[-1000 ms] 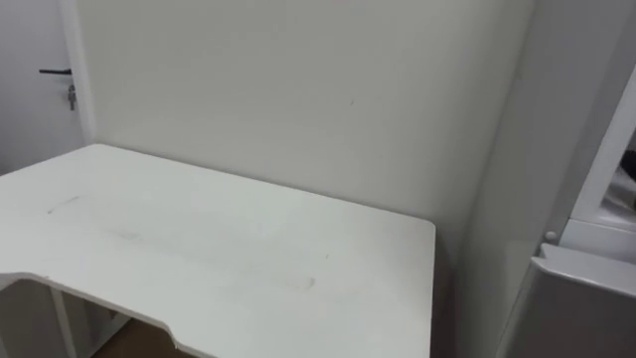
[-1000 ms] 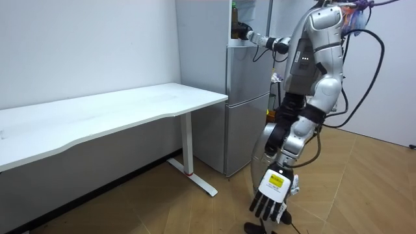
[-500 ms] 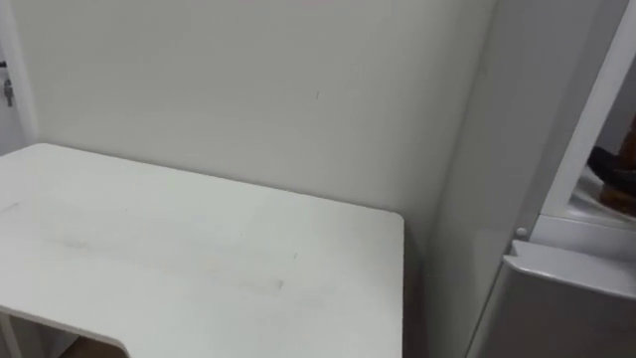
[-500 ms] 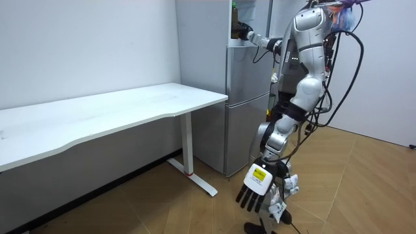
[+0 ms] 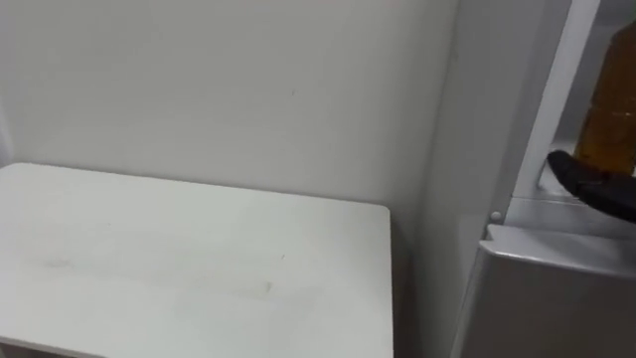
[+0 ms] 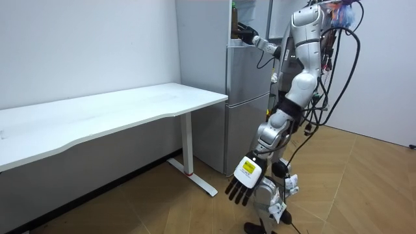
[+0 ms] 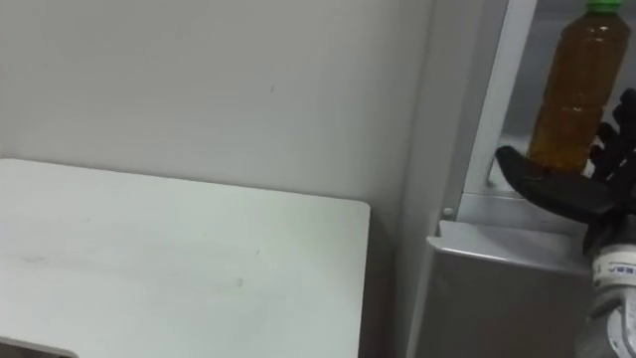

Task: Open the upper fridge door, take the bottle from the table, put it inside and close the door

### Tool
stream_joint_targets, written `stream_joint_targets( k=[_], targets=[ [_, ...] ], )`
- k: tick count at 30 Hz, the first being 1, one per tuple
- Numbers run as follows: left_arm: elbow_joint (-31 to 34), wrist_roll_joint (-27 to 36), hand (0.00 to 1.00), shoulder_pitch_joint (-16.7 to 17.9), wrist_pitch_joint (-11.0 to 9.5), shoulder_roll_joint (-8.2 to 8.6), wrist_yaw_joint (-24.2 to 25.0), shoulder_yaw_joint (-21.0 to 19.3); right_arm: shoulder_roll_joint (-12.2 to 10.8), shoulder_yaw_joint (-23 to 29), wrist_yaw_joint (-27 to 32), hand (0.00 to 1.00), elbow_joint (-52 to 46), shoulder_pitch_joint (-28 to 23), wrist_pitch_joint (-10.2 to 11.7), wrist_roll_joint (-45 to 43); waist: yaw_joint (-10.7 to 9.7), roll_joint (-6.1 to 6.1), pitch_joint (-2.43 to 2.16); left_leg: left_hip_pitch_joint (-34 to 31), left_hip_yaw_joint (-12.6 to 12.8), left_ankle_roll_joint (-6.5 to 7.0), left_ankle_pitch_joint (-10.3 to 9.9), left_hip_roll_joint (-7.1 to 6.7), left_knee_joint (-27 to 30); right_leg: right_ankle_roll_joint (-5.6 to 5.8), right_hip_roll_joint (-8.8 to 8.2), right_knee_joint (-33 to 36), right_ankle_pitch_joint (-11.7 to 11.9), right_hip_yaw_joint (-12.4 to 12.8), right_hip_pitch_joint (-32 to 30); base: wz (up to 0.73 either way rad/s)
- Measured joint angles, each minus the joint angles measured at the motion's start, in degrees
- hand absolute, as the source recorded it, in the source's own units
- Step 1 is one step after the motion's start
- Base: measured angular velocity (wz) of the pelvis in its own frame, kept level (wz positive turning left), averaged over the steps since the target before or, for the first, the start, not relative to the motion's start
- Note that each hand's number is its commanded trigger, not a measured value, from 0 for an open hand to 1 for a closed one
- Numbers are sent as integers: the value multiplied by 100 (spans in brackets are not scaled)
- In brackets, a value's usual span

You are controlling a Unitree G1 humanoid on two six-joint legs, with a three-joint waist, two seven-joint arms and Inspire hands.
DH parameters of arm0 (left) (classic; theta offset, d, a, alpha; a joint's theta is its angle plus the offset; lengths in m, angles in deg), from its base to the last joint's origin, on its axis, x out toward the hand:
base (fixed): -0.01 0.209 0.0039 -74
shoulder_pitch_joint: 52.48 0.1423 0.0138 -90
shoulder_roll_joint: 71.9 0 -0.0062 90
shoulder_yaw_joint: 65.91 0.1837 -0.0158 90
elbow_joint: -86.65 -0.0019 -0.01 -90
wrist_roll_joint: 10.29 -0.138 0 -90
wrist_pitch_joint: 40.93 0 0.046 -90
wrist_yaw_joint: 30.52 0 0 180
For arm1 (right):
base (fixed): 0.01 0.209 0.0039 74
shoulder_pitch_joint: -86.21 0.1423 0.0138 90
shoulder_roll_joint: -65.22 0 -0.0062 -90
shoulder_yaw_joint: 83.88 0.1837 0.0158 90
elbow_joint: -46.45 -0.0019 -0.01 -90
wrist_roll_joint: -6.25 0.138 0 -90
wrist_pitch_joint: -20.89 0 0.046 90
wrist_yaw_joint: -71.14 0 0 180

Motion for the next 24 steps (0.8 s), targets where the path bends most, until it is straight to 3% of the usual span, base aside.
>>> stream_joint_targets(
  k=[2, 10, 16, 24],
  targets=[
    [-2, 6, 0, -15, -1, 17, 0, 12, -170, 0, 47, 0, -349, -100, -21, -112, -56, -13, 18, 41, 27, 8, -6, 2, 7, 0, 6, -8, -2, 24, -30, -7],
    [-14, 2, 0, 25, -234, 93, 0, 112, -183, 4, 40, 0, -1244, -668, 46, -553, -158, 35, 21, 46, 27, 30, -24, -6, -3, 23, -6, -11, -16, 19, -50, 0],
    [-52, 4, 0, 30, -364, 177, -9, 115, -183, 83, 91, 0, -1449, -675, 121, -871, -254, 90, -20, 51, 62, 29, -23, -12, -61, 36, 0, -2, -32, 90, -50, -1],
    [-243, 6, 0, 124, -482, 193, -30, 111, -226, 167, 153, 0, -1932, -841, 253, -937, -295, 62, -7, 113, 178, 17, -63, 17, -89, 36, 26, 27, -32, 271, -46, -9]
  ],
)
